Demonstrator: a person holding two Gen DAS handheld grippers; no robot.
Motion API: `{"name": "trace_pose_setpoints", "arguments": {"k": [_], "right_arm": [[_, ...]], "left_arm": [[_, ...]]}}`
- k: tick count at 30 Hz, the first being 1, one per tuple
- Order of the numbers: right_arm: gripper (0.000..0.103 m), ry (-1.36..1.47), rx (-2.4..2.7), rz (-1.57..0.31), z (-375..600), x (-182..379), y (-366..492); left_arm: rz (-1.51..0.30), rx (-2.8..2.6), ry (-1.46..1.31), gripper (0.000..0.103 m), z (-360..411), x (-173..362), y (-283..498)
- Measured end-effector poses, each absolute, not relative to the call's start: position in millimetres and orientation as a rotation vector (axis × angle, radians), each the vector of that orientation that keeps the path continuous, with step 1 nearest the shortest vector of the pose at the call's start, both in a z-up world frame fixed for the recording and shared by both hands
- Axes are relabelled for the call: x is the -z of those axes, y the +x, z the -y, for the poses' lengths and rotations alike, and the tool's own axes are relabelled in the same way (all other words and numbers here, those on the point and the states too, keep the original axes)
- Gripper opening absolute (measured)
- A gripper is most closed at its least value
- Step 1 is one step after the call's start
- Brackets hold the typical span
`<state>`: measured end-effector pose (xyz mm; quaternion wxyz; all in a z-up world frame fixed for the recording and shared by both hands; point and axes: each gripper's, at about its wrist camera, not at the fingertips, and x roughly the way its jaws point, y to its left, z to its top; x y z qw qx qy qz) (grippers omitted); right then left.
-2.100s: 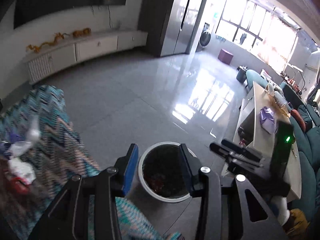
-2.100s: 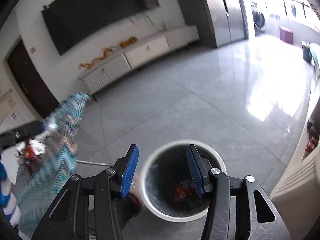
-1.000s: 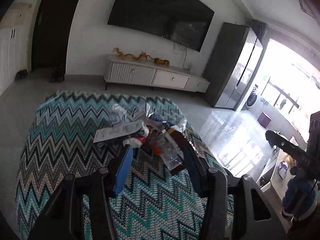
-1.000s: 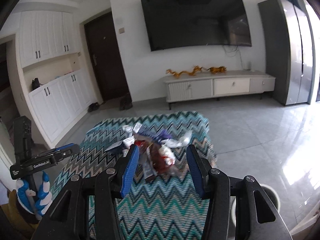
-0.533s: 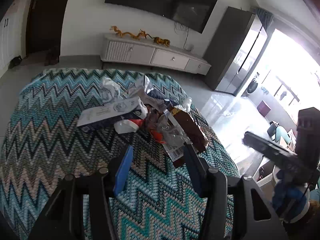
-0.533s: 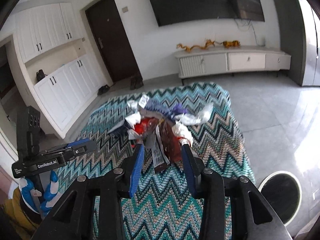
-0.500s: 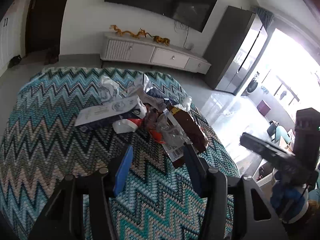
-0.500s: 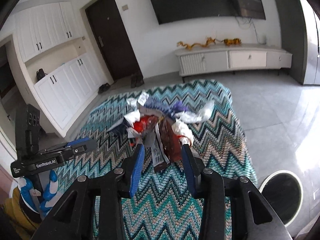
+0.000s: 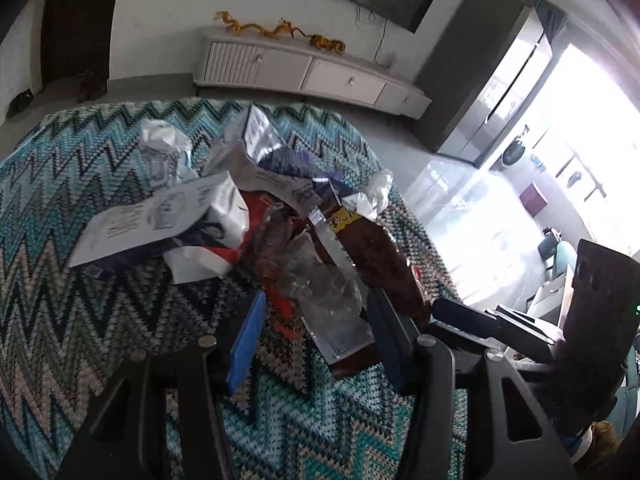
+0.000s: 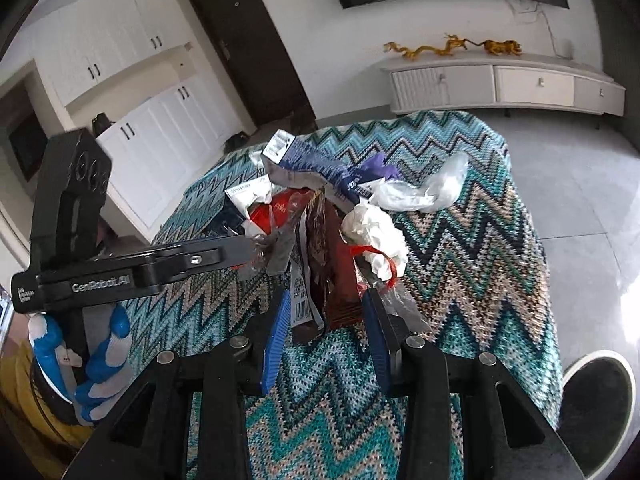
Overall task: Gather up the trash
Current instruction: 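Close the right gripper on the brown snack wrapper and lift it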
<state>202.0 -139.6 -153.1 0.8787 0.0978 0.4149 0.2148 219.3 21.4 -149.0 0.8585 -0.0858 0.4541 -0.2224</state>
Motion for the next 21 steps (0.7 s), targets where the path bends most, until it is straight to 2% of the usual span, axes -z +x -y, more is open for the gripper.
{"name": "trace_pose_setpoints", "arguments": {"k": [3, 6, 12, 17, 19, 20, 21], "right_arm": [[0.032, 0.215, -0.464, -0.866, 139, 158, 207], [0.028, 0.219, -0.475, -0.865, 138, 159, 208], [0.028, 0.218, -0.499, -0.869, 130, 161, 210], [0.028, 0.198, -0.513, -0.879, 119, 164, 216], [0.024, 0.192, -0.516, -0.883, 116, 166, 218], [0.017, 0.193, -0.521, -0.884, 114, 166, 219], [0.017, 0.193, -0.524, -0.882, 113, 166, 219]], "left_arm": [[-0.977, 0.457, -0.189, 0.049, -21, 157, 225], [-0.994, 0.457, -0.215, 0.041, -24, 163, 230], [-1.011, 0.453, -0.238, 0.029, -36, 171, 232], [-1.031, 0.46, -0.264, 0.012, -46, 180, 231], [-1.035, 0.466, -0.274, 0.008, -49, 183, 228], [-1.032, 0.47, -0.277, 0.007, -51, 183, 226], [-1.027, 0.474, -0.277, 0.006, -52, 182, 223]]}}
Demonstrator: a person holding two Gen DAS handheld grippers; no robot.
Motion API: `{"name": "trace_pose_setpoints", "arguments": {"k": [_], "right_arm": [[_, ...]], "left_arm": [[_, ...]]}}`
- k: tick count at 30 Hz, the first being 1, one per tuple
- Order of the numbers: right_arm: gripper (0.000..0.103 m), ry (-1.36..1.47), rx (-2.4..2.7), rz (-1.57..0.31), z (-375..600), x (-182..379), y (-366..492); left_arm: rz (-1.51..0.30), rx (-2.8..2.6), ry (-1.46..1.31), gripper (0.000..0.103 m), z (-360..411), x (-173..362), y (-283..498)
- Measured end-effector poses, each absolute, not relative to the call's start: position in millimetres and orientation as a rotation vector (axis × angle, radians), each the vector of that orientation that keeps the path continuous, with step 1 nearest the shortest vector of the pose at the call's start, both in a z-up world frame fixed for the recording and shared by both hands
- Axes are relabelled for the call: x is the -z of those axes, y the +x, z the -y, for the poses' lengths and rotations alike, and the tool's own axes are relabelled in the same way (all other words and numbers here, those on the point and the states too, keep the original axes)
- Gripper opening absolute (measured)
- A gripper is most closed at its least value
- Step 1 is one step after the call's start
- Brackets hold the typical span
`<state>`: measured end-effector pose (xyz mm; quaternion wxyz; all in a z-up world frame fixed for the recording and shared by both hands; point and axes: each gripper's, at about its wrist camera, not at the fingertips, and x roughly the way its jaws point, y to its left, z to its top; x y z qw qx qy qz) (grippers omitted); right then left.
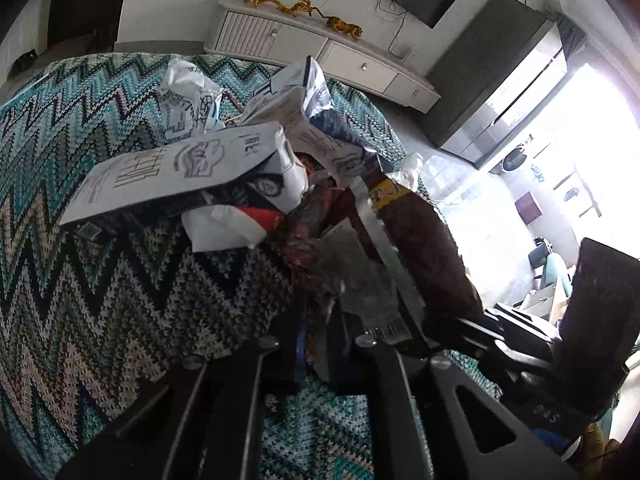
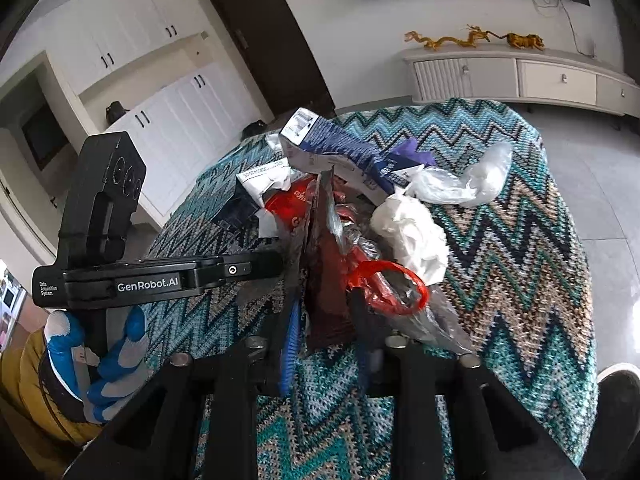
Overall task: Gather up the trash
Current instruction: 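Close the right gripper on the brown snack wrapper and lift it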
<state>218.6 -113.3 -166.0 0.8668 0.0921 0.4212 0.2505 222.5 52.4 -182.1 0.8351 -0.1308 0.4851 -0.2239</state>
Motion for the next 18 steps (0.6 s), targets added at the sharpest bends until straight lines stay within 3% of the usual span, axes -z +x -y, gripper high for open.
{"name": "trace_pose_setpoints", "arguments": {"k": [3, 18], "right_arm": [[0.007, 0.184, -0.541, -0.869, 110, 161, 212], [0.004, 0.167, -0.55, -0.745, 126, 109, 131]], "left_arm": [[-1.009, 0.483, -0.27, 0.006, -53, 173, 212], [-0.861, 0.47, -0.275, 0.005, -71, 102, 130]]}}
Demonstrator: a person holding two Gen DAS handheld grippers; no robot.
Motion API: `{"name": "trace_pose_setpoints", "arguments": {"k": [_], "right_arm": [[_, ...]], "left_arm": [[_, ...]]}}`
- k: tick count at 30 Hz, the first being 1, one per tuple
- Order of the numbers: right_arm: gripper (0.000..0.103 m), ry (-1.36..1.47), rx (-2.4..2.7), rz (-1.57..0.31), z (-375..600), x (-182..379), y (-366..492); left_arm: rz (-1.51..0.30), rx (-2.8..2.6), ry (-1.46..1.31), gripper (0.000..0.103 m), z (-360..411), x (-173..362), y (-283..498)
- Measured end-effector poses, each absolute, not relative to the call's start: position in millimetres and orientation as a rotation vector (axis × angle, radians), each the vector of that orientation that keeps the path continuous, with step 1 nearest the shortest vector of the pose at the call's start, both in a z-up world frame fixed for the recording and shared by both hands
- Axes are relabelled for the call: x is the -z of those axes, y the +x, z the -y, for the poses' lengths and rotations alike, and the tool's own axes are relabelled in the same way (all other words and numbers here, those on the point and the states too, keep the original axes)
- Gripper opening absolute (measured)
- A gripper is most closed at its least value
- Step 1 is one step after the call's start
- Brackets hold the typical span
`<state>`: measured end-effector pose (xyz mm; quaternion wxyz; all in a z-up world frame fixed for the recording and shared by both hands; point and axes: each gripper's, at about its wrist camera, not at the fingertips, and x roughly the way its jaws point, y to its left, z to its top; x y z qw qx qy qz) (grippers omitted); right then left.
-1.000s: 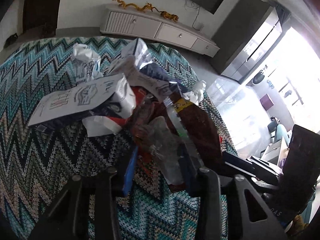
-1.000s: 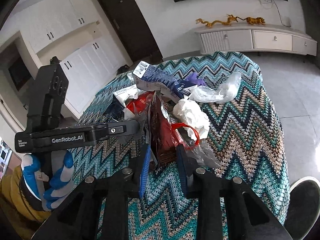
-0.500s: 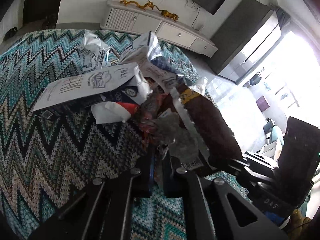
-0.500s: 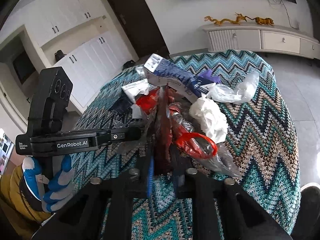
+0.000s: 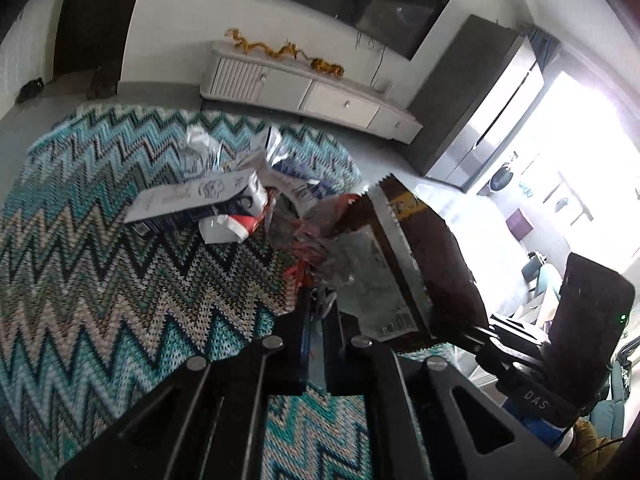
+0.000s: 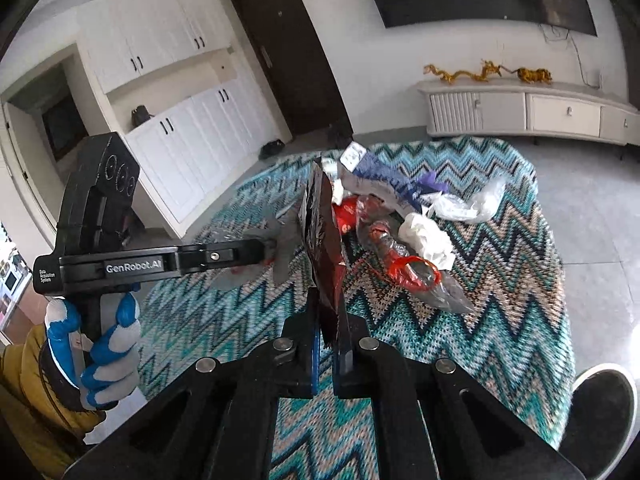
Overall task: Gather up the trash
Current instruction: 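Close the right gripper on the brown snack wrapper and lift it, then carry the brown wrapper over the trash bin with the right gripper and open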
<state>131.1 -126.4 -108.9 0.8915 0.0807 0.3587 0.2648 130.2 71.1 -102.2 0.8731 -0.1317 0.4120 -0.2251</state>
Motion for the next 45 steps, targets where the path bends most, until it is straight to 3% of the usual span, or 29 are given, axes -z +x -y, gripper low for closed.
{"name": "trace_pose_setpoints", "arguments": {"k": [15, 25, 37, 39, 41, 42, 45], "right_arm": [[0.004, 0.278, -0.392, -0.603, 226, 84, 64], [0.004, 0.371, -0.244, -0.587, 301, 104, 43], [0.004, 0.437, -0.156, -0.646, 325, 136, 59], [0.004, 0.442, -0.147, -0.654, 327, 141, 63], [0.004, 0.446, -0.14, -0.663, 330, 146, 67], [0.004, 0.447, -0.137, -0.667, 330, 149, 68], [0.004, 0.453, -0.127, -0.68, 332, 154, 72]], "left_arm": [[-0.784, 0.505, -0.184, 0.004, -27, 47, 91], [-0.861, 0.494, -0.161, 0.007, -3, 85, 119], [-0.923, 0.523, -0.18, 0.008, -3, 130, 148], [-0.919, 0.534, -0.184, 0.014, -3, 132, 152], [-0.907, 0.524, -0.18, 0.056, -3, 131, 153], [-0.891, 0.518, -0.182, 0.063, -4, 130, 152], [-0.864, 0.517, -0.17, 0.064, -5, 126, 152]]}}
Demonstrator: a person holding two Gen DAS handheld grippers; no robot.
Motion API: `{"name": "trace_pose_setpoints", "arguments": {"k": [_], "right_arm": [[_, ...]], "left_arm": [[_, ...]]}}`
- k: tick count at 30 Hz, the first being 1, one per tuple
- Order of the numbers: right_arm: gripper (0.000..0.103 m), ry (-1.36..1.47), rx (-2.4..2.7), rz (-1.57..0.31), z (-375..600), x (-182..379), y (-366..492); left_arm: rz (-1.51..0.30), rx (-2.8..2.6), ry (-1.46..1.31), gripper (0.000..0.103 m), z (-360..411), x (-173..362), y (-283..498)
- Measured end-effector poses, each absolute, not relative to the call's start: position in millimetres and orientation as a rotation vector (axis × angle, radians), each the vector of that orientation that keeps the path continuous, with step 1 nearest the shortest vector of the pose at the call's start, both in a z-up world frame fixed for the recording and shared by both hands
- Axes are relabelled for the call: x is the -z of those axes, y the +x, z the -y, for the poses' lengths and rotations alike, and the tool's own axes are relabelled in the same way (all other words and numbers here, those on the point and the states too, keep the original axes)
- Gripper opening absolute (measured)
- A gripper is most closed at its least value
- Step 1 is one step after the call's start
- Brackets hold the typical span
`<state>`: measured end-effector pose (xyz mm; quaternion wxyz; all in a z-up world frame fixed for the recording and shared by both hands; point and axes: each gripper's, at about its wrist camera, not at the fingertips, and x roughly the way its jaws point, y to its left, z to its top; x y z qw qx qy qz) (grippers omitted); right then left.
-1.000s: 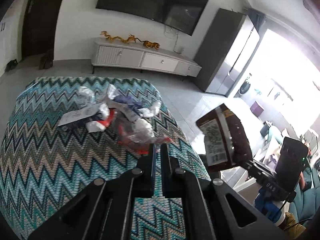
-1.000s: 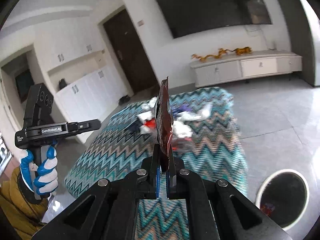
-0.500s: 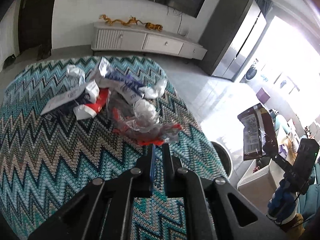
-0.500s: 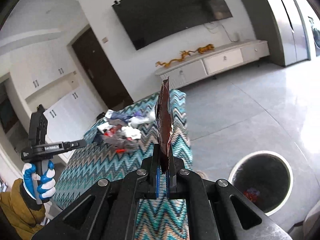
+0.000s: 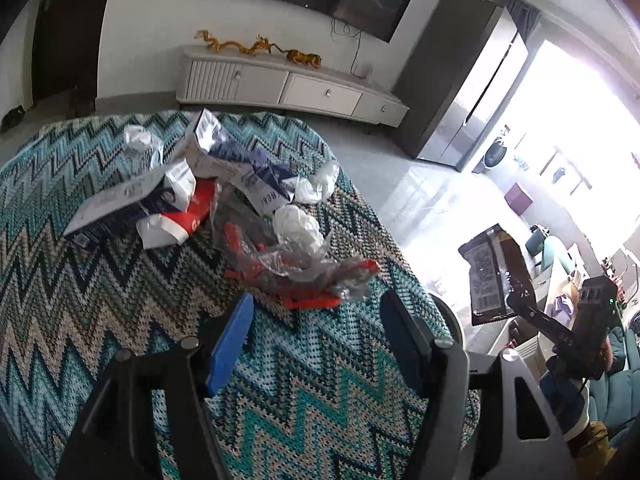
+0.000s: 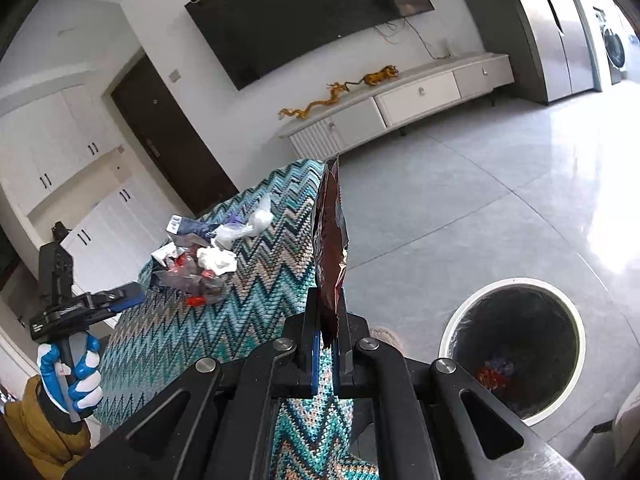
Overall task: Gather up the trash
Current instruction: 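Carry the brown wrapper over the trash bin with the right gripper and open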
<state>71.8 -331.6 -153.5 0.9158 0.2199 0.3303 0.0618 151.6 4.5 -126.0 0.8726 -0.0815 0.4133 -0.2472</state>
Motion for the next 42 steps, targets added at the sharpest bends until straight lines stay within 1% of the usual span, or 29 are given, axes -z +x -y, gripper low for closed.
{"name": "trace_pose_setpoints", "arguments": {"k": [7, 9, 12, 13, 14, 15, 16, 17, 21, 32, 37, 42], "right_arm": [[0.004, 0.465, -0.11, -0.697, 334, 160, 78], [0.004, 0.466, -0.106, -0.702, 336, 162, 79], [0.004, 0.466, -0.098, -0.705, 338, 163, 80], [0.004, 0.467, -0.095, -0.705, 339, 163, 80], [0.004, 0.468, -0.093, -0.705, 340, 164, 80], [0.004, 0.468, -0.092, -0.705, 341, 164, 80], [0.004, 0.468, -0.09, -0.705, 341, 164, 79], [0.004, 0.468, -0.089, -0.704, 342, 164, 79], [0.004, 0.473, -0.082, -0.698, 345, 164, 75], [0.004, 0.508, -0.069, -0.662, 363, 165, 58], [0.004, 0.533, -0.027, -0.651, 383, 171, 44], [0.005, 0.562, 0.051, -0.678, 411, 189, 30]], "left_arm": [[-0.876, 0.492, -0.138, 0.063, 2, 134, 172], [-0.883, 0.484, -0.138, 0.061, 4, 137, 181], [-0.895, 0.485, -0.143, 0.052, 11, 142, 194], [-0.903, 0.488, -0.144, 0.046, 13, 144, 198], [-0.918, 0.484, -0.137, 0.035, 18, 147, 203], [-0.927, 0.486, -0.134, 0.028, 20, 150, 205], [-0.946, 0.491, -0.134, 0.013, 23, 153, 209], [-0.957, 0.493, -0.133, 0.001, 26, 155, 210], [-0.921, 0.493, -0.116, 0.0, 31, 149, 201], [-0.807, 0.521, -0.129, 0.0, 34, 95, 183], [-0.797, 0.591, -0.126, 0.0, 64, 77, 176], [-0.831, 0.703, -0.11, 0.0, 115, 77, 174]]}}
